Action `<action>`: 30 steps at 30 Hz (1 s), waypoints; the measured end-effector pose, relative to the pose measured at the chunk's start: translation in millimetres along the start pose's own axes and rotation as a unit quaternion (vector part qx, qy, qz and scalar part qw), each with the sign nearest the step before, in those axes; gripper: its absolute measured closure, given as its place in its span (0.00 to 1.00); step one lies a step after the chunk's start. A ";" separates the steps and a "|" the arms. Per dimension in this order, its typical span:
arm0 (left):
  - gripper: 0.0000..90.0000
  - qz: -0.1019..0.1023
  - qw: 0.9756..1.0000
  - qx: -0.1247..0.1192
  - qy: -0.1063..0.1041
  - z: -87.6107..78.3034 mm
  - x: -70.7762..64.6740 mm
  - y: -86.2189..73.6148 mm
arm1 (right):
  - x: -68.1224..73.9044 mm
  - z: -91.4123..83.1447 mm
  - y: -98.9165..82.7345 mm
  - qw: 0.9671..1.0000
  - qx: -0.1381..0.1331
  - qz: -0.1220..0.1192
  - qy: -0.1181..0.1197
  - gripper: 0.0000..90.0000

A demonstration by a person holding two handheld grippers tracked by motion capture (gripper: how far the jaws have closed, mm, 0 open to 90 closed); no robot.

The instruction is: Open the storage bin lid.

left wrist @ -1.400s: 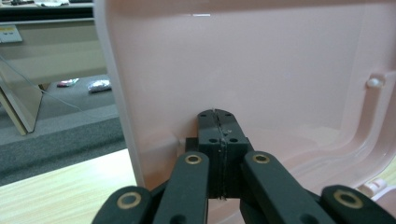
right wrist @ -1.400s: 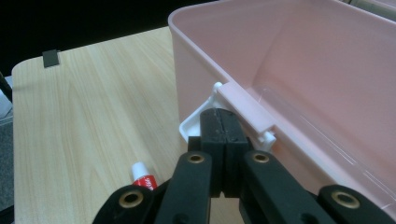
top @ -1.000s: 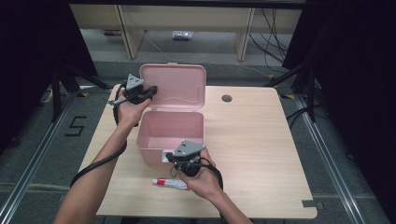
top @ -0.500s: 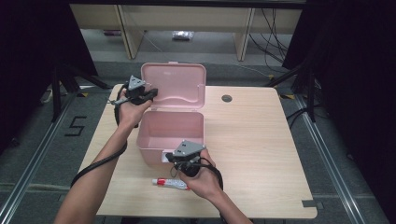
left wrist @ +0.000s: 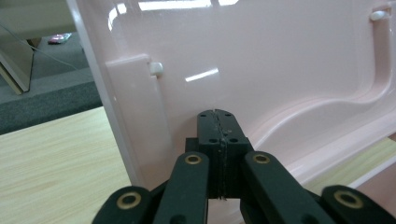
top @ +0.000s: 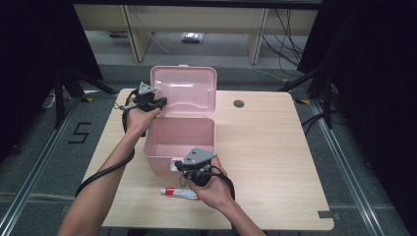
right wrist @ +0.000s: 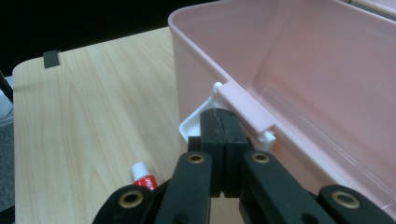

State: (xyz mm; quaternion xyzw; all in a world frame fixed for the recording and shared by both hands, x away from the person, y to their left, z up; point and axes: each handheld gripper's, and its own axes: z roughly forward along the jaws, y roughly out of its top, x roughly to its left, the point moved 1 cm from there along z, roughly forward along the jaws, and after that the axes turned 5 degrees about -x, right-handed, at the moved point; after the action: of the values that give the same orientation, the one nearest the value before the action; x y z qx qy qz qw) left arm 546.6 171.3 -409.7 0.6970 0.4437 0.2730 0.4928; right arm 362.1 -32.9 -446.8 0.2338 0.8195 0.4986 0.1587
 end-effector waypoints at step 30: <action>0.90 0.017 0.999 -0.045 -0.023 -55.8 -5.9 -5.3 | -1.1 0.1 0.7 1.000 -0.001 -0.001 0.001 1.00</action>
State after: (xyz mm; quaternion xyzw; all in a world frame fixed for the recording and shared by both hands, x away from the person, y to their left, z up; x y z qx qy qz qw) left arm 496.4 191.5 -394.0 0.6874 0.4074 0.2847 0.5295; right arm 363.2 -33.2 -446.1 0.2324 0.8195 0.4993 0.1585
